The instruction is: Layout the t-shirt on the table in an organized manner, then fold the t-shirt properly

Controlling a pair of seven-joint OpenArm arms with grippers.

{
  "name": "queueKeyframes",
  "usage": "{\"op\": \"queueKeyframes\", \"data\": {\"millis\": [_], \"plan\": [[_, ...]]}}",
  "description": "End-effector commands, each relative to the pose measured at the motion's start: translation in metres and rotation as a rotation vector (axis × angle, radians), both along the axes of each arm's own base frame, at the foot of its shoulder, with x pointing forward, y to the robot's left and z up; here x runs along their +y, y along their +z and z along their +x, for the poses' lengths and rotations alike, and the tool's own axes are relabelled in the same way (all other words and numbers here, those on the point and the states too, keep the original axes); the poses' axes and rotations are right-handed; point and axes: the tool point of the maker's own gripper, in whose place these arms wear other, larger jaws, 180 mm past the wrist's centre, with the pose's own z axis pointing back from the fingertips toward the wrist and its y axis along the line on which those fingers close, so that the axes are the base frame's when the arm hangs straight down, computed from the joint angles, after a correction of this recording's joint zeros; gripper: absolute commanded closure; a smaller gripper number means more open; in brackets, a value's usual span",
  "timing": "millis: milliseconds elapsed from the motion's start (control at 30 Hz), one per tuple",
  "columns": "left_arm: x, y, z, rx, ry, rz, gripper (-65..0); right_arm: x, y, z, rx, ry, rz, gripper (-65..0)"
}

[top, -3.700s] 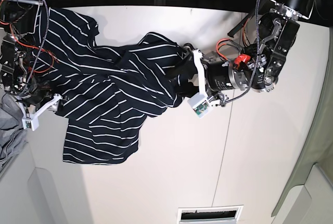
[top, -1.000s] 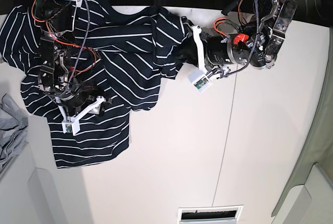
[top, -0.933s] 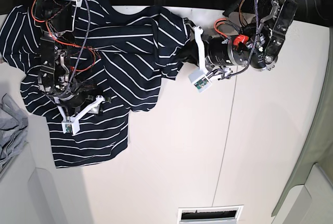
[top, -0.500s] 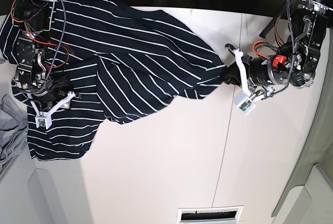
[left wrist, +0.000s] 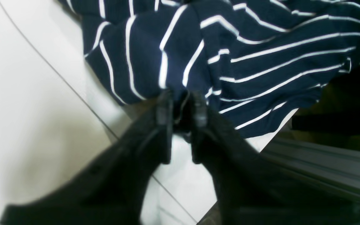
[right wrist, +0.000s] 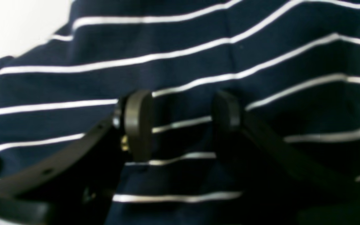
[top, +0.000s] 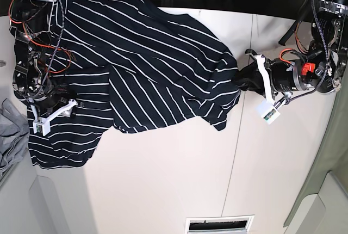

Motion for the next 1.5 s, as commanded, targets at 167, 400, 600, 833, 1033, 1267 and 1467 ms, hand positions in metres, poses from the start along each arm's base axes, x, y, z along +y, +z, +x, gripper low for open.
{"op": "queueKeyframes", "data": {"millis": [167,400,600,833,1033,1267,1467], "plan": [[0.026,0.038,0.034,-0.151,0.101,-0.047,-13.6,0.014,0.052,0.028,-0.12,0.058,0.033,-9.9],[0.021,0.063,0.036,-0.167,0.126,-0.204,-6.7,0.047,0.078,0.03,-0.157,0.179,0.122,0.0],[-0.018,0.037,0.009,-0.055,-0.006,-0.196,-3.9,0.098,0.064,0.015,-0.114,0.301,0.193,0.0],[-0.055,-0.023,-0.03,0.039,-0.173,-0.061,-3.9,0.159,0.025,-0.01,-0.009,0.486,0.105,0.0],[-0.018,-0.081,-0.033,0.104,-0.135,0.125,-3.9,0.176,-0.025,-0.027,0.098,0.576,0.017,0.0],[0.055,-0.102,0.013,0.146,0.01,0.31,-3.9,0.157,-0.013,0.022,0.062,0.499,-0.075,0.0],[0.097,-0.083,0.075,0.085,0.122,0.4,-3.9,0.163,0.034,0.071,-0.047,0.476,-0.094,0.0]]}}
